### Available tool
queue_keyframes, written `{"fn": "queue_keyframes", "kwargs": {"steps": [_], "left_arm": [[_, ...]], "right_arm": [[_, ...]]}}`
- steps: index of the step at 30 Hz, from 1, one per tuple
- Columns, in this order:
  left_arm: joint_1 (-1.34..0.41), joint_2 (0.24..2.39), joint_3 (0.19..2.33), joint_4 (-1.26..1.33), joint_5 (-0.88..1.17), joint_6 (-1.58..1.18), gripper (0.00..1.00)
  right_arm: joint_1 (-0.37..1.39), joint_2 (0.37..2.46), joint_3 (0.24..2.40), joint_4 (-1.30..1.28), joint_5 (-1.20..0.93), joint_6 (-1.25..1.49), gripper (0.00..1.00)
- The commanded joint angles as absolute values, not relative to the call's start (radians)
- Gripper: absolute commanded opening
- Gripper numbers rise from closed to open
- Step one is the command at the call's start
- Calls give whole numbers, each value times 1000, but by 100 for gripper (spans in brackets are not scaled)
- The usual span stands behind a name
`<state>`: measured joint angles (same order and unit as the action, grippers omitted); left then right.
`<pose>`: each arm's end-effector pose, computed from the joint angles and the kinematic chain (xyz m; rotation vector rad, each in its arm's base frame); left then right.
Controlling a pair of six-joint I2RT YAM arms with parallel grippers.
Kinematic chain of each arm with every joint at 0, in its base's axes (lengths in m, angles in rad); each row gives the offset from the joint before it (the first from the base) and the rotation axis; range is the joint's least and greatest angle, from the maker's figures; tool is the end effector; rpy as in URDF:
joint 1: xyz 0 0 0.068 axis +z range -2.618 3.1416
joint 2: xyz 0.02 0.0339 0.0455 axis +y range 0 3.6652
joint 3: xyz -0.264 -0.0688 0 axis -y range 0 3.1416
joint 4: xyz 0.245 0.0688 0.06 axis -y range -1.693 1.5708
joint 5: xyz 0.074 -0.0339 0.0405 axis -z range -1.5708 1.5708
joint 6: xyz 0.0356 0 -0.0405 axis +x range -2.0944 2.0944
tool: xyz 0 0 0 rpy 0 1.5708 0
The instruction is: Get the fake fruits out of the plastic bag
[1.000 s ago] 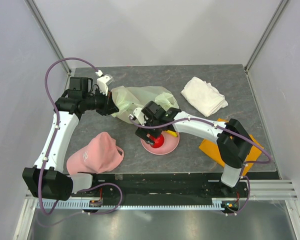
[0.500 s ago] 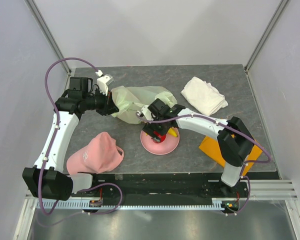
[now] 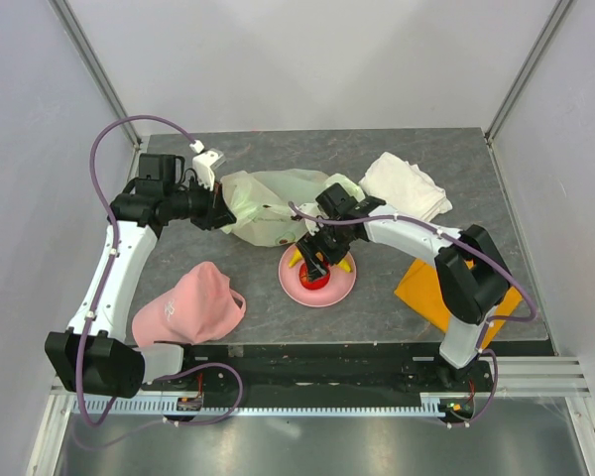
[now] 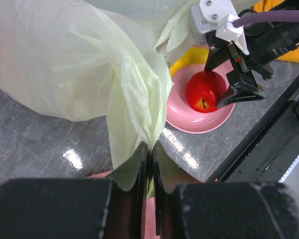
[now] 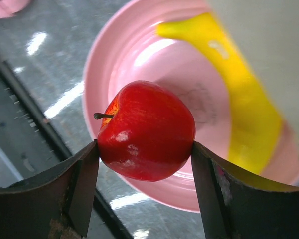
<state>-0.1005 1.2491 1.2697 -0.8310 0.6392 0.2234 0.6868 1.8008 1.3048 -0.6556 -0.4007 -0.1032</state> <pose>0.2475 -0.0463 0.3547 0.6601 2.1844 -0.6918 0.2755 0.2439 0.2092 -1.1766 2.5111 0.7084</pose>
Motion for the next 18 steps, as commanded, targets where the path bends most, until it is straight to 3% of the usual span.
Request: {"fn": "queue_keyframes", "kwargs": {"steps": [1, 10, 18], "left_arm": [[-103, 1229, 1258, -804, 672, 202, 14], [-103, 1241, 1256, -811, 677, 204, 14], [-103, 1256, 1267, -818, 673, 212, 14]], "right_arm": [[681, 1763, 1258, -585, -703, -71, 67], [629, 1864, 1229, -361, -877, 32, 69], [600, 1902, 1212, -311, -878, 29, 84]]}}
